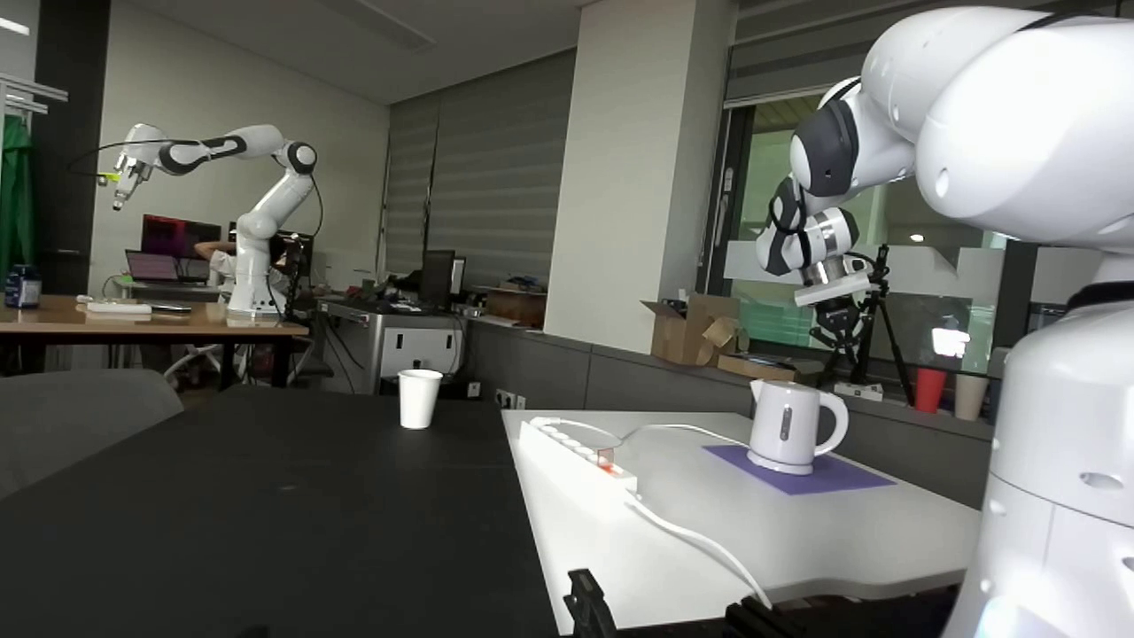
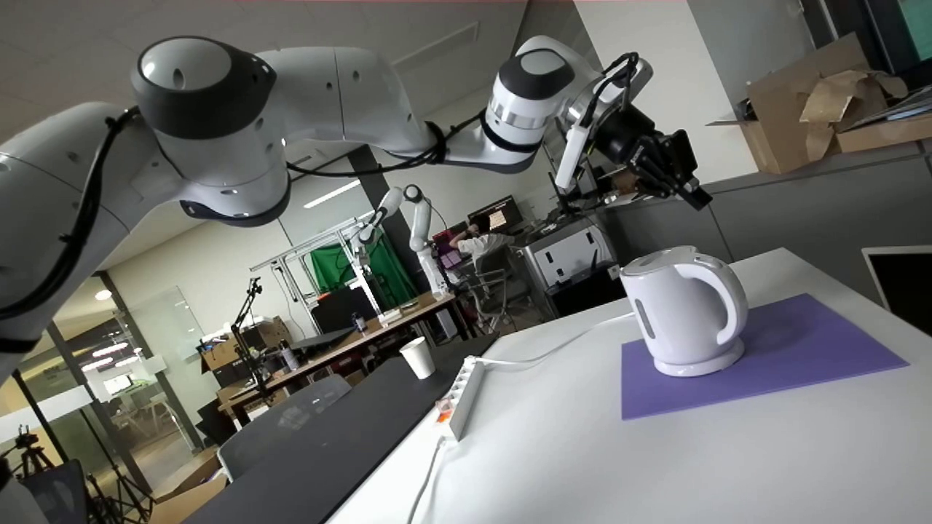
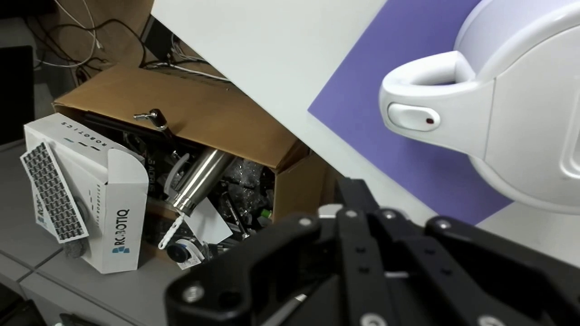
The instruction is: Switch on the extension cord then turn the kettle on and off
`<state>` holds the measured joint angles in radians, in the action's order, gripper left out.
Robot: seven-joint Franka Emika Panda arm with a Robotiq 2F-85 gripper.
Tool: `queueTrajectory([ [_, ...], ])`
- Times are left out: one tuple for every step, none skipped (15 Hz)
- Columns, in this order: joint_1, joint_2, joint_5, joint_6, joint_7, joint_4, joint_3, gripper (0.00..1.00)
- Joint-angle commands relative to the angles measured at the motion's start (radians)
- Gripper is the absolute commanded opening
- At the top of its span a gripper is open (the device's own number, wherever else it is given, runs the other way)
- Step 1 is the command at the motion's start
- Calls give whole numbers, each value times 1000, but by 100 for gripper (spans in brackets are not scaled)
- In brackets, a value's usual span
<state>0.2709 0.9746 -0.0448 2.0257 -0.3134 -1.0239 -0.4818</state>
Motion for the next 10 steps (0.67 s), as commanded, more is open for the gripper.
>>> queueTrajectory([
  [0,0,0,0,0,-1,0,1],
  [0,-1,0,0,0,-1,0,1],
  [0,-1,0,0,0,-2,0,1],
  [0,-1,0,0,0,-2,0,1],
  [0,-1,0,0,0,-2,0,1],
  [7,-7,6,3,11,-4,4,0],
  [21,-20,18,-4,40,-7,16,0],
  [41,-34,36,-7,79,-10,29,0],
  [57,-41,47,-11,116,-10,36,0],
  [77,-49,65,-17,164,-9,45,0],
])
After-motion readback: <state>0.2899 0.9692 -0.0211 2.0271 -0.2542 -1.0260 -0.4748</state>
